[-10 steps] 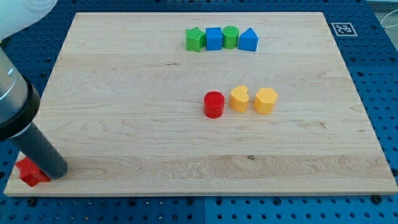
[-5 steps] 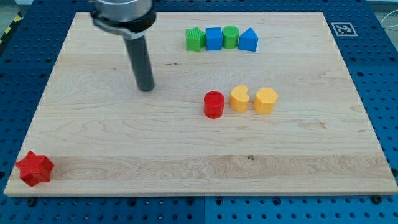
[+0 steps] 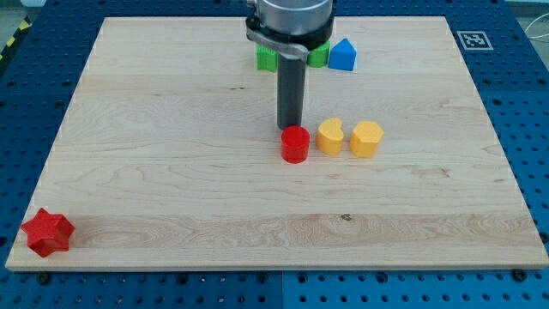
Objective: Push the red circle to the bottom center
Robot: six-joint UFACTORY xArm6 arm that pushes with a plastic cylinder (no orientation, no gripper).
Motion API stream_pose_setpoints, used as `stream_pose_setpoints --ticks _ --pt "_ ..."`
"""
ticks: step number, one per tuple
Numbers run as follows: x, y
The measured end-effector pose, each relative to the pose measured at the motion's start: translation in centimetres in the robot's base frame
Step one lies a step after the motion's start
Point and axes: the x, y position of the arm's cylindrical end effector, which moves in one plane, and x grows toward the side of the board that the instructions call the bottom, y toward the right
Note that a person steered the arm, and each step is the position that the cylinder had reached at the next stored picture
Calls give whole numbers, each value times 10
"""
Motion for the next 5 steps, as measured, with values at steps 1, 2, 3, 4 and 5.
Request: stream_pose_setpoints --ticks 1,2,3,4,5 --pt "28 1" --pt "46 15" --pt "69 32" --pt "85 46" --pt "106 54"
